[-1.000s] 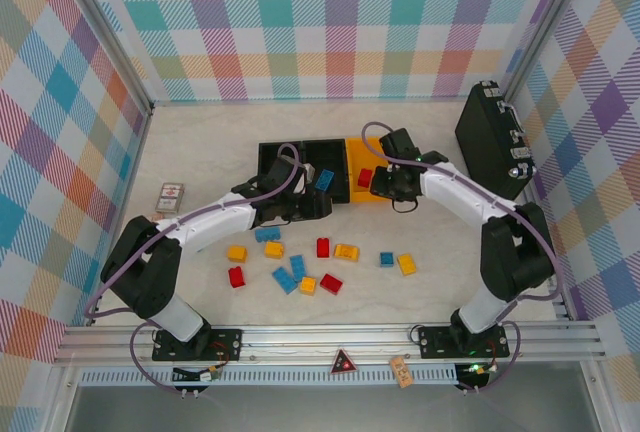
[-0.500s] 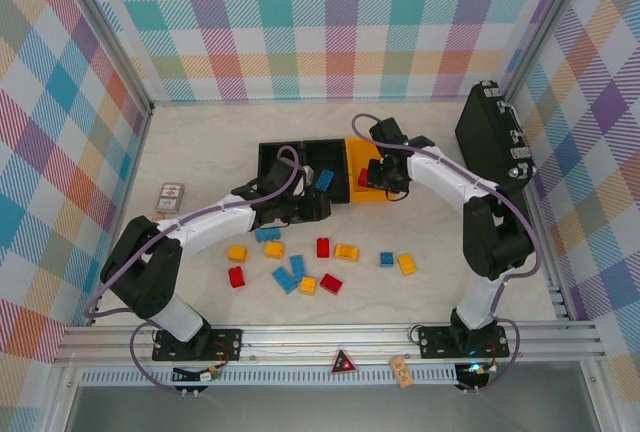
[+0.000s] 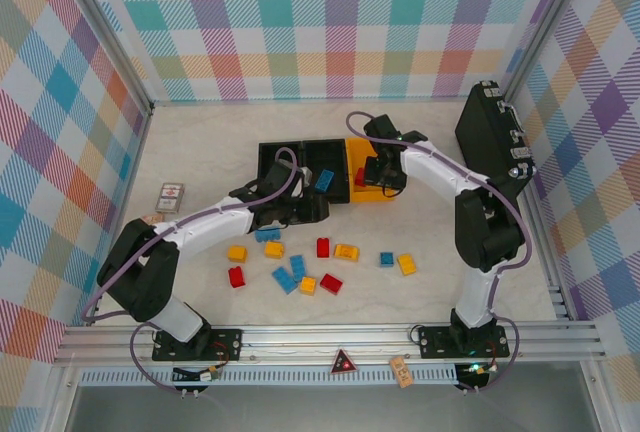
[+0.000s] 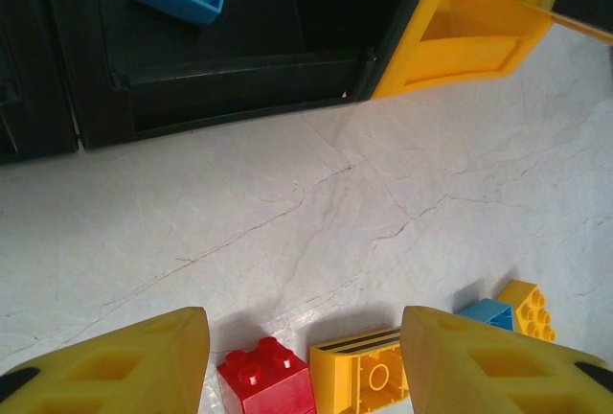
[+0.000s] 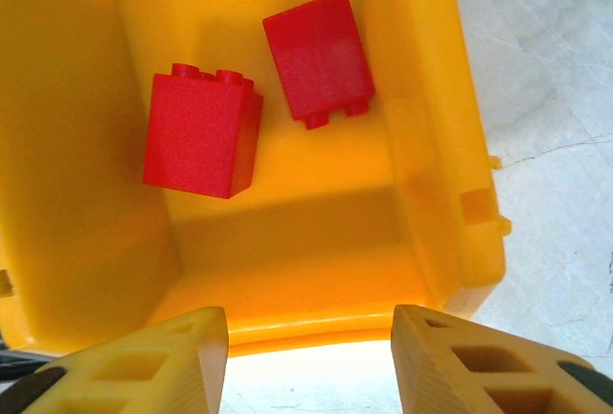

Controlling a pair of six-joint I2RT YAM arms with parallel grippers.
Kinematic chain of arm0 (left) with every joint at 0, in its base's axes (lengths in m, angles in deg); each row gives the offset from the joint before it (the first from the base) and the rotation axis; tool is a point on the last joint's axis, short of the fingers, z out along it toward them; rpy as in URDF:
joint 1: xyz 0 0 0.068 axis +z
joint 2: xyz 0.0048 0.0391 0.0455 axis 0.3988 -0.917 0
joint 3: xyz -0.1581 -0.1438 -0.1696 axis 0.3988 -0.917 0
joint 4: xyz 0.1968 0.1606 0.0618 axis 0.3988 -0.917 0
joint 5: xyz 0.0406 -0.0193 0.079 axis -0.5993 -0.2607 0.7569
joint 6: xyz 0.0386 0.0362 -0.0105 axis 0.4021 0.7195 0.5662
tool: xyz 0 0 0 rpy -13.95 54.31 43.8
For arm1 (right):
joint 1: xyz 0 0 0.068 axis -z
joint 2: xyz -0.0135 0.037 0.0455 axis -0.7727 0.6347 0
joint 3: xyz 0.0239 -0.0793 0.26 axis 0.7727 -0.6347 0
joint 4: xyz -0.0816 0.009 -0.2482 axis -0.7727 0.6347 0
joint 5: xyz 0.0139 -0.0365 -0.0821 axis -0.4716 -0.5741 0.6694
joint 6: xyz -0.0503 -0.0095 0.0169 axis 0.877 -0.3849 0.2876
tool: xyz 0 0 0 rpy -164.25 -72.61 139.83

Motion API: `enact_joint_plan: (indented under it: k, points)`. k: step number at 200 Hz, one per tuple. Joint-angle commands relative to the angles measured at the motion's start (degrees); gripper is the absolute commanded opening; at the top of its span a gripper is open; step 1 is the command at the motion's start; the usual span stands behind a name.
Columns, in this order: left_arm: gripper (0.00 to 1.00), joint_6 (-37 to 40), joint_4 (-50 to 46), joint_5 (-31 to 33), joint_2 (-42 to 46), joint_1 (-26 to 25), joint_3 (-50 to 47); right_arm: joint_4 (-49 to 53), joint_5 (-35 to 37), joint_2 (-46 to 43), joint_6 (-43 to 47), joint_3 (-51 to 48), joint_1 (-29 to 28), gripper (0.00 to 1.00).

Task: Sort the legos into containers by color
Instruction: Place the lego in the container, then pick up the lego from the bottom-center of the table.

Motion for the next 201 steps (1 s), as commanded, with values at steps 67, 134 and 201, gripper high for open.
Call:
enact_joint_plan:
  k: [67,134,201]
  points:
    - [0.56,-0.77,-2.07,1.97,3.36,-0.76,-1.03,-1.58,-1.03,-9.44,0.43,-5.34,-1.46,0.51]
    - [0.56,-0.66,-5.5,2.99,5.23,-0.78,-1.9,-3.36,-4.89,-16.59,1.22,-13.49,-2.13,0.54]
    - [0.56,-0.68,-6.93,2.54,6.57,-0.73,-3.44,1.01,-6.84,-22.1,-1.5,-21.35,-4.21,0.54]
